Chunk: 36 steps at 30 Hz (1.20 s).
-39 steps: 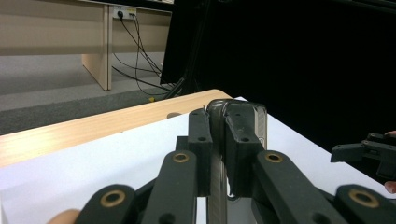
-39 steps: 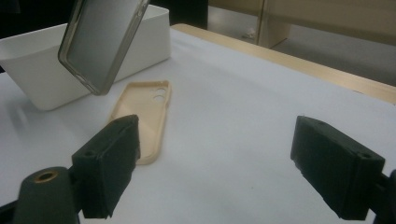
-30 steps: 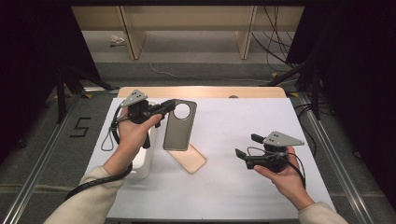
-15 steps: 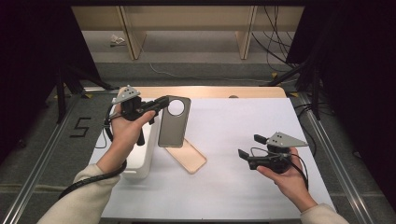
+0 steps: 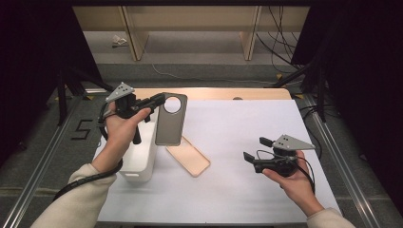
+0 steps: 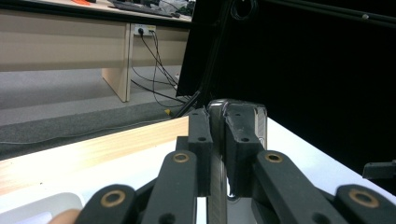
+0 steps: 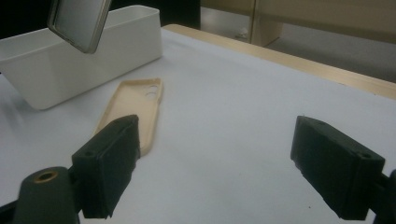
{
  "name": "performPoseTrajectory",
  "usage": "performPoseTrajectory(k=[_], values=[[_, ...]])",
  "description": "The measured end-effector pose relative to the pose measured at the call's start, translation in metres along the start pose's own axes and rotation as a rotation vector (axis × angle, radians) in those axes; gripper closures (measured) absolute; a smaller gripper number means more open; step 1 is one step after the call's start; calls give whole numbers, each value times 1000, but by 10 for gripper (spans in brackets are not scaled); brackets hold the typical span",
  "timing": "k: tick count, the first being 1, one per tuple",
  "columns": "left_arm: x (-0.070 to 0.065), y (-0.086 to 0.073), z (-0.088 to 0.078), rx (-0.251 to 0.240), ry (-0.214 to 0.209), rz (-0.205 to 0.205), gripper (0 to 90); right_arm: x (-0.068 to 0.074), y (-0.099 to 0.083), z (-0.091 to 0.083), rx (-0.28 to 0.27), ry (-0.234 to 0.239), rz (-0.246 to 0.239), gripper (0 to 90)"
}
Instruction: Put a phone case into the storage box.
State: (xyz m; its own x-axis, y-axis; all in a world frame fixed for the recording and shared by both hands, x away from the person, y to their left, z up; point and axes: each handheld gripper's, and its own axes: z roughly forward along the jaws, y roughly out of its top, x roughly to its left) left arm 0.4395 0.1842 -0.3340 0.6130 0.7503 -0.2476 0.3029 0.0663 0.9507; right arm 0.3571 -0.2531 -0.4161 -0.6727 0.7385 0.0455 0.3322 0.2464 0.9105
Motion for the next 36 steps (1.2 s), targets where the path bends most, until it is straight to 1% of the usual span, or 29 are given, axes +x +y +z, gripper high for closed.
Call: performPoseTrajectory(k=[8, 13, 19, 28, 36], values=[[7, 3, -2, -3, 13, 0, 818, -1, 0, 0, 0, 0, 2, 167], [11, 5, -3, -14, 11, -2, 817, -1, -1, 0, 1, 0, 4, 167], [17, 8, -5, -22, 21, -6, 817, -1, -1, 0, -1, 0, 2, 166], [23, 11, -9, -31, 36, -11, 817, -1, -1, 0, 0, -3, 0, 166], [28, 13, -10, -33, 41, -12, 817, -1, -1, 1, 1, -5, 1, 166]])
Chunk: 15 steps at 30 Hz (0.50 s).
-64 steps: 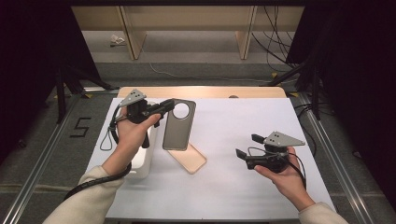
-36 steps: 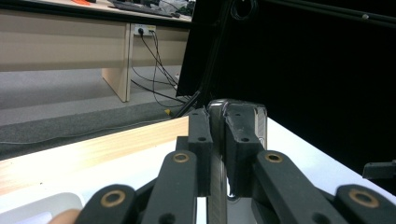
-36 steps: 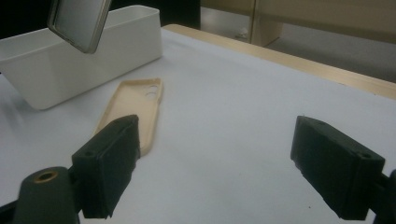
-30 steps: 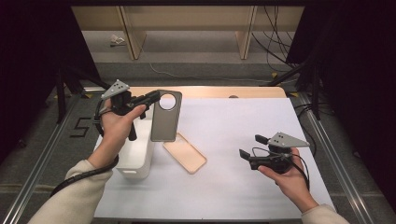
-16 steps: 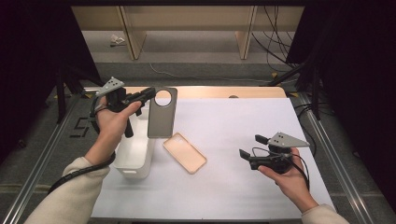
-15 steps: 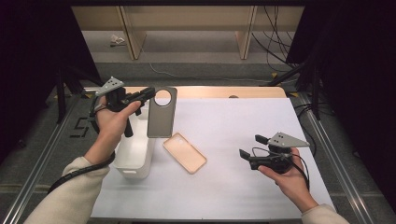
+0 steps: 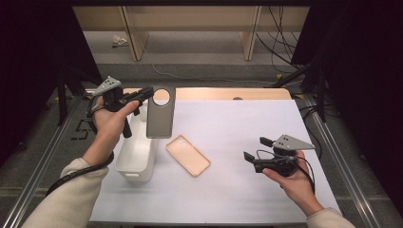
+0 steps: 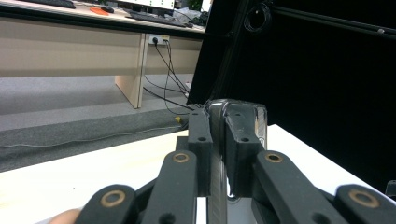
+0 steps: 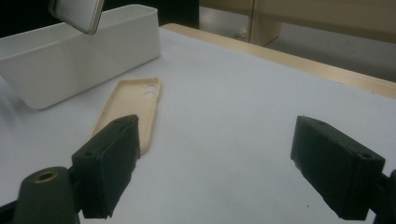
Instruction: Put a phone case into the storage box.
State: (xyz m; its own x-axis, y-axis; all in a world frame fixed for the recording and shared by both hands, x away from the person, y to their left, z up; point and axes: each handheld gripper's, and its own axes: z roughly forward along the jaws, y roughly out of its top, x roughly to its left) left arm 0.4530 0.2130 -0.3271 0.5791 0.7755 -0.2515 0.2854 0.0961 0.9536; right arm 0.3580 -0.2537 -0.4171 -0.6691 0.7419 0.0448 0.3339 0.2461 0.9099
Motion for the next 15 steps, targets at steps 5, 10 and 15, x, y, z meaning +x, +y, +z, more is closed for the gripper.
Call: performPoseTrajectory(k=[5, 10, 15], values=[[2, 3, 0, -2, 5, 2, 817, 0, 0, 0, 1, 0, 3, 166], [5, 5, 1, -1, 9, 1, 817, -1, 0, 0, 0, 1, 9, 164], [8, 5, 1, 1, 15, 2, 817, -2, 0, 0, -2, -2, 12, 164]])
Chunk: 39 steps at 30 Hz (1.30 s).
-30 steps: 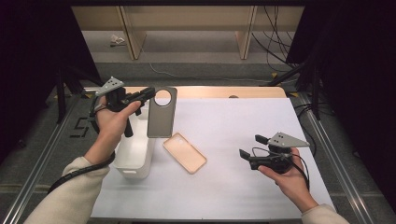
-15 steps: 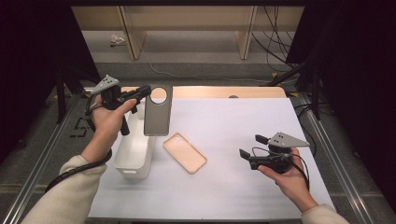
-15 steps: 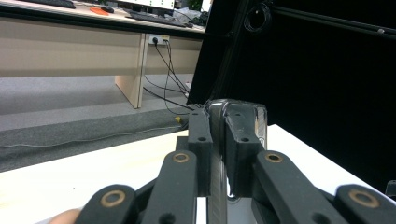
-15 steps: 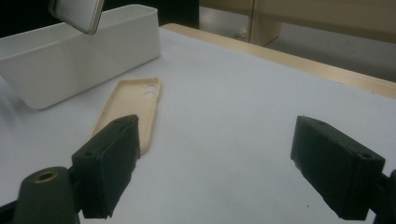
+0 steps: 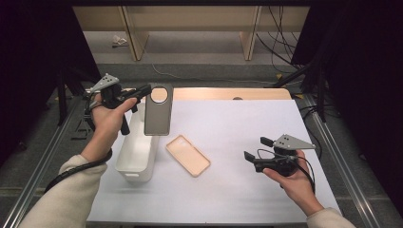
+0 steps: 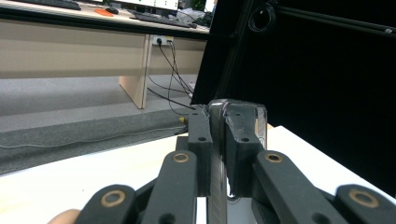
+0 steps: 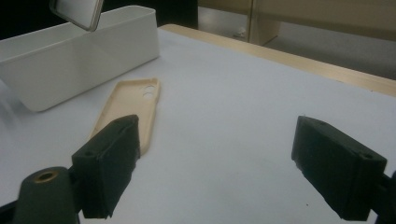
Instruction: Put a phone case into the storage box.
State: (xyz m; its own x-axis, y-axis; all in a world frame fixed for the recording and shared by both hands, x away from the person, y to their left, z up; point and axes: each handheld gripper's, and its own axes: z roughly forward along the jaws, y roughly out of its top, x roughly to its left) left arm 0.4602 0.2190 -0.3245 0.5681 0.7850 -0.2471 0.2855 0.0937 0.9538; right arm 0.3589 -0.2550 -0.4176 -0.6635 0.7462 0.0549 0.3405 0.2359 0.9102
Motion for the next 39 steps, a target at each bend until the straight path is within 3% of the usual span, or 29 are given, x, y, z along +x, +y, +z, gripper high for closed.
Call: performPoseTrajectory(k=[21, 39], values=[[17, 4, -1, -8, 36, -16, 817, -1, 0, 0, 0, 4, 4, 164], [29, 7, -4, -22, 60, -6, 817, -1, 0, 0, 0, 3, 5, 164]])
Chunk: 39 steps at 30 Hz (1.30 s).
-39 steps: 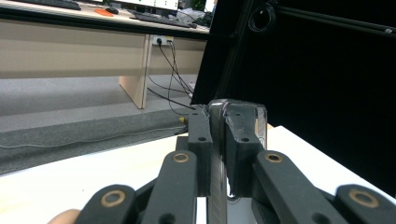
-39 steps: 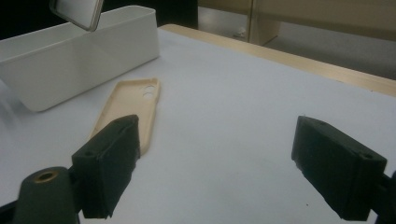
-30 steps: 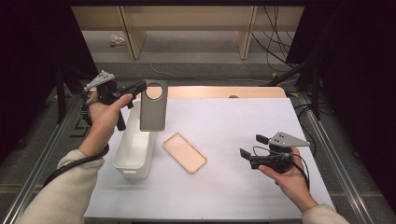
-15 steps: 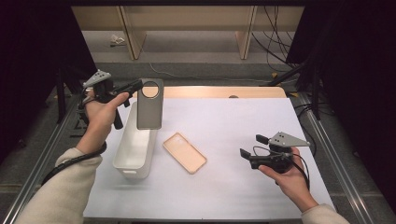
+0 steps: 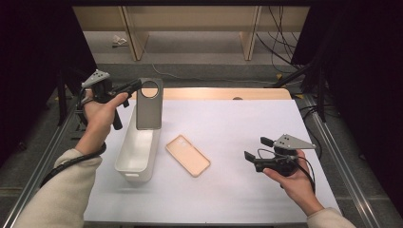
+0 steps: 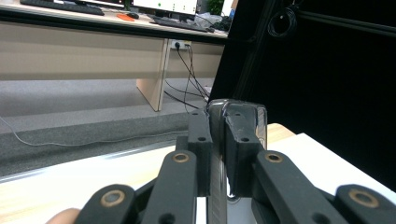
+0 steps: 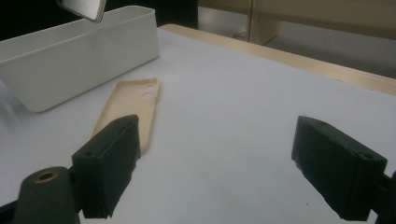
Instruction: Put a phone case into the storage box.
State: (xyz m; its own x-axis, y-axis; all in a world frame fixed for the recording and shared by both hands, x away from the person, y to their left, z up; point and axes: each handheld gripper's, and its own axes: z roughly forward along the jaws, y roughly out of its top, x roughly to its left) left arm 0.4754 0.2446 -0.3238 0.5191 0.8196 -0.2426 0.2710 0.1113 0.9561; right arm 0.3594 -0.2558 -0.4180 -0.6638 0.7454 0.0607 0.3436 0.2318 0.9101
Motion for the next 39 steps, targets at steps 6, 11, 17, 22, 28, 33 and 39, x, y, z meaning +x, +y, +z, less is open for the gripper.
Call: performPoseTrajectory(k=[6, 11, 17, 22, 28, 33, 39], values=[[7, 0, 0, 4, 13, 1, 817, 0, 0, 0, -2, 1, 3, 164], [11, 0, 2, 6, 29, 3, 817, 0, 0, 0, 0, 0, 4, 163], [14, 0, 3, 9, 37, 9, 817, -1, 0, 0, -1, 0, 6, 164], [18, 0, 4, 5, 41, 4, 817, 0, 0, 0, -2, 1, 5, 164], [21, 1, 4, 6, 44, 0, 817, -1, 0, 0, -2, 1, 7, 163], [24, 1, 5, 9, 49, -2, 817, -1, 0, 0, -4, 2, 8, 163], [27, 1, 6, 14, 57, -2, 817, -1, 0, 0, -6, 4, 7, 163]])
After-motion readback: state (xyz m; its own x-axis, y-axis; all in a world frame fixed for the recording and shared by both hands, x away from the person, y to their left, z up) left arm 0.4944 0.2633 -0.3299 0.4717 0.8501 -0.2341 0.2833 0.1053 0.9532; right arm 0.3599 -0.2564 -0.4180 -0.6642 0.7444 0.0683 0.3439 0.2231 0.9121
